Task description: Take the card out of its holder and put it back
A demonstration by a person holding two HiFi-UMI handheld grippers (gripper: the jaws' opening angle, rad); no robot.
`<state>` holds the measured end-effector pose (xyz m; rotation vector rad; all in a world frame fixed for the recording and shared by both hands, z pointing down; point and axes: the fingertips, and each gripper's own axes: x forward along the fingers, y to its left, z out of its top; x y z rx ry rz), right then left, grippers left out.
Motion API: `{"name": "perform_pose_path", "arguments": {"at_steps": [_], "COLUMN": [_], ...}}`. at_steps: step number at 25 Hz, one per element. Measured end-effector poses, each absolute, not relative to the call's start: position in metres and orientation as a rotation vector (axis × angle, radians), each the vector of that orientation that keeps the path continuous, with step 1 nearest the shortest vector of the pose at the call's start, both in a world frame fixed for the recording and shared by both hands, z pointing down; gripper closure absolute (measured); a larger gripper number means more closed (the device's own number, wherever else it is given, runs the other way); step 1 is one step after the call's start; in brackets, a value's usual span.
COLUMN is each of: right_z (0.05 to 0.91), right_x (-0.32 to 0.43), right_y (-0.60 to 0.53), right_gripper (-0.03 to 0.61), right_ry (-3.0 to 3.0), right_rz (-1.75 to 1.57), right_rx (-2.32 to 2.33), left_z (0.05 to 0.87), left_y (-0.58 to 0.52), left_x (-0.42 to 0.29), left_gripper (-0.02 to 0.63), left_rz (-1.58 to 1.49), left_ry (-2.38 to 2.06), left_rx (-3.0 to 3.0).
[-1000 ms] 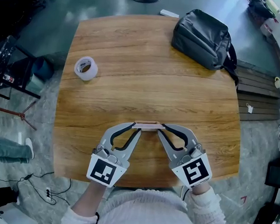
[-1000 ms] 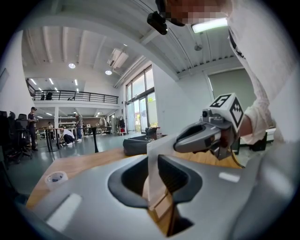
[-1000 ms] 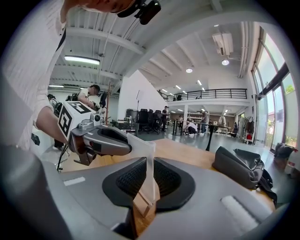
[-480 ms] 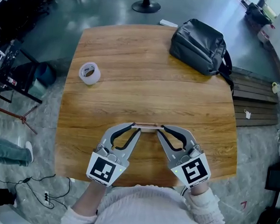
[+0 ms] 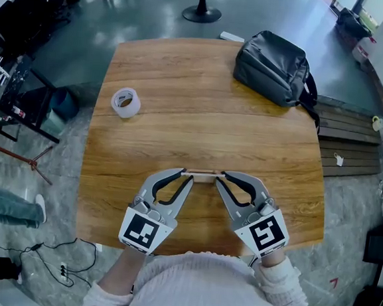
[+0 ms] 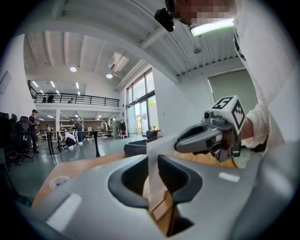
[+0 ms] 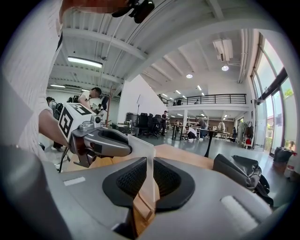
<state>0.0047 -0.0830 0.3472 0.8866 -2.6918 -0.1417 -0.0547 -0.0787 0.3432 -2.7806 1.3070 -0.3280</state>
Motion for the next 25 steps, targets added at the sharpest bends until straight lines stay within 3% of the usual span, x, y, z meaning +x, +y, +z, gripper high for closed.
{"name": "perform_pose_path", "arguments": {"at_steps": [25], "right_z": [0.363], "right_x": [0.004], "right_y": [-0.098], "right_gripper": [0.540], "right_ry": [-2.679], "right_rz": [-0.061], "right_rx": [0.886], "left_z": [0.356], "left_y": [-0.095], "left_x": [-0.056], "left_gripper": [0.543], "left_rz": [-0.298], "left_ry": [1.310], "left_rx": [-2.846]}}
